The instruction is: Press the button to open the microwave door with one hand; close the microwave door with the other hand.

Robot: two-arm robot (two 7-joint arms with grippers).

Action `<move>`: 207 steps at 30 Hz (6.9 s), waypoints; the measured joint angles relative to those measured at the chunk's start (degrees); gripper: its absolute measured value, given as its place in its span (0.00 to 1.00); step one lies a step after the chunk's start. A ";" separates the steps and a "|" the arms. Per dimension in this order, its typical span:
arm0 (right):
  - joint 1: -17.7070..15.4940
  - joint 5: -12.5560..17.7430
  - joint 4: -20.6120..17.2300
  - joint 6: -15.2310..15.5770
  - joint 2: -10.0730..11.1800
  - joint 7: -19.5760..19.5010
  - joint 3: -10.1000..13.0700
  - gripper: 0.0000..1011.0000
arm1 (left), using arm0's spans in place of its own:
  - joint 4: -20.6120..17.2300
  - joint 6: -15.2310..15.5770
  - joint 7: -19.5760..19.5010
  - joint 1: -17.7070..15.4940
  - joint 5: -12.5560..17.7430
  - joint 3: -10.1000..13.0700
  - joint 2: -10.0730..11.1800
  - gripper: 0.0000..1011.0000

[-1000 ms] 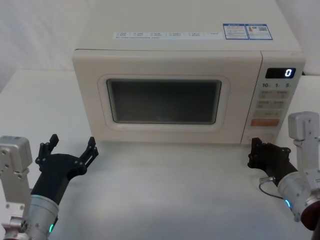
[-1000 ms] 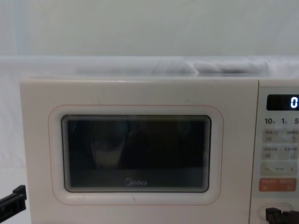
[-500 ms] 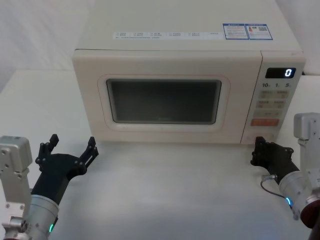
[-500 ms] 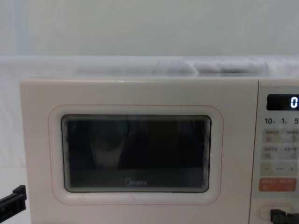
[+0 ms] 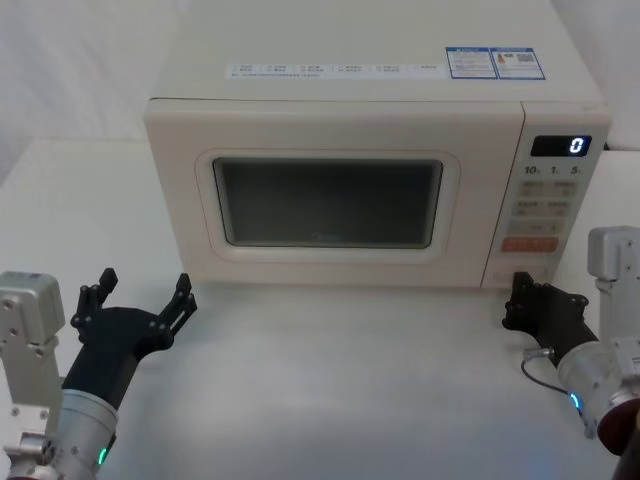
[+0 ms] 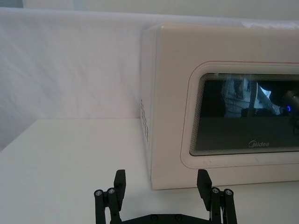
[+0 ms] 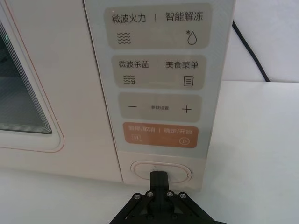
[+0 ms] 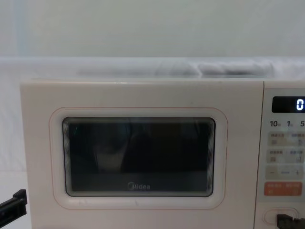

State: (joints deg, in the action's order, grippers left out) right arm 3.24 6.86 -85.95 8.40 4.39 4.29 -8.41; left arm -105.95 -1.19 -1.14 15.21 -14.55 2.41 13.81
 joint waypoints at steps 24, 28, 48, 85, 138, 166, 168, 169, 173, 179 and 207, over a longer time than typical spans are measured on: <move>1.84 -1.87 2.72 -2.32 -2.21 -0.30 1.05 0.00 | 0.00 0.00 0.00 0.00 0.00 0.00 0.00 0.99; 2.25 -1.93 3.22 -2.41 -2.33 -0.16 1.06 0.00 | 0.00 0.00 0.00 0.00 0.00 0.00 0.00 0.99; 4.54 -2.09 6.65 -3.52 -3.18 0.26 1.19 0.00 | 0.00 0.00 0.00 0.00 0.00 0.00 0.00 0.99; 1.08 -2.39 2.48 -3.41 -3.45 -0.31 1.61 0.00 | 0.00 0.00 0.00 0.00 0.00 0.00 0.00 0.99; -12.59 5.07 -19.74 -0.75 -0.12 3.98 3.56 0.00 | 0.00 0.00 0.00 0.00 0.00 0.00 0.00 0.99; -16.39 1.42 -25.58 2.38 7.06 2.62 4.90 0.00 | 0.00 0.00 0.00 0.00 0.00 0.00 0.00 0.99; -16.41 1.46 -25.12 2.33 6.92 2.57 5.43 0.00 | 0.00 0.00 0.00 0.00 0.00 0.00 0.00 0.99; -16.41 1.46 -25.12 2.33 6.92 2.57 5.43 0.00 | 0.00 0.00 0.00 0.00 0.00 0.00 0.00 0.99; -16.08 1.51 -24.33 2.27 6.76 2.57 5.97 0.00 | 0.00 0.00 0.00 0.00 0.00 0.00 0.00 0.99; -16.07 1.56 -24.29 2.21 6.73 2.55 5.94 0.00 | 0.00 0.00 0.00 0.00 0.00 0.00 0.00 0.99; -16.09 1.65 -24.39 2.11 6.69 2.63 5.75 0.74 | 0.00 0.00 0.00 0.00 0.00 0.00 0.00 0.99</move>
State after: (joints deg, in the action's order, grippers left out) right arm -12.85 8.51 -110.34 10.51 11.08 6.92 -2.65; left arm -105.95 -1.19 -1.14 15.21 -14.55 2.41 13.80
